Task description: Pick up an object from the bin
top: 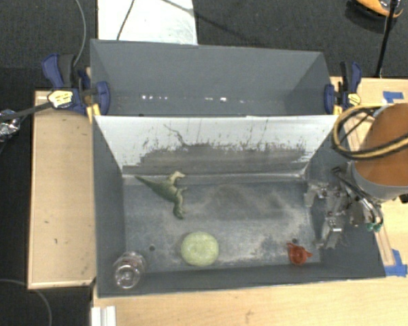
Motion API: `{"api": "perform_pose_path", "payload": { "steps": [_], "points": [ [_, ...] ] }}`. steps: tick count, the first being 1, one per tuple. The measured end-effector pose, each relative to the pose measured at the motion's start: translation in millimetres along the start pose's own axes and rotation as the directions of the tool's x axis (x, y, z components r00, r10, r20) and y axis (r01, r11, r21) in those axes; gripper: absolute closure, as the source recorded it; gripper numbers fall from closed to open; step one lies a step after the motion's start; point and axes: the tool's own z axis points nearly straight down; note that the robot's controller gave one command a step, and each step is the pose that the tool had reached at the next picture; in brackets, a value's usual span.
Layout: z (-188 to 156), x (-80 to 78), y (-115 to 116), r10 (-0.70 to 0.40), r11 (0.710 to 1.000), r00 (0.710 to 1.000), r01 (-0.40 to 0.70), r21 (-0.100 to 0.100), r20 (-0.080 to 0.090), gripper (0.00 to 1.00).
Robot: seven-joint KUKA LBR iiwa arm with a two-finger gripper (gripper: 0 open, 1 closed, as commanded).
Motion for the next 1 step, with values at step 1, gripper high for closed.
{"api": "perform_pose_path", "payload": {
  "steps": [1],
  "points": [
    [-4.4,-1.9,0.2,-0.004,1.0,1.0,0.004,0.002,0.008,0.0]
  ]
}}
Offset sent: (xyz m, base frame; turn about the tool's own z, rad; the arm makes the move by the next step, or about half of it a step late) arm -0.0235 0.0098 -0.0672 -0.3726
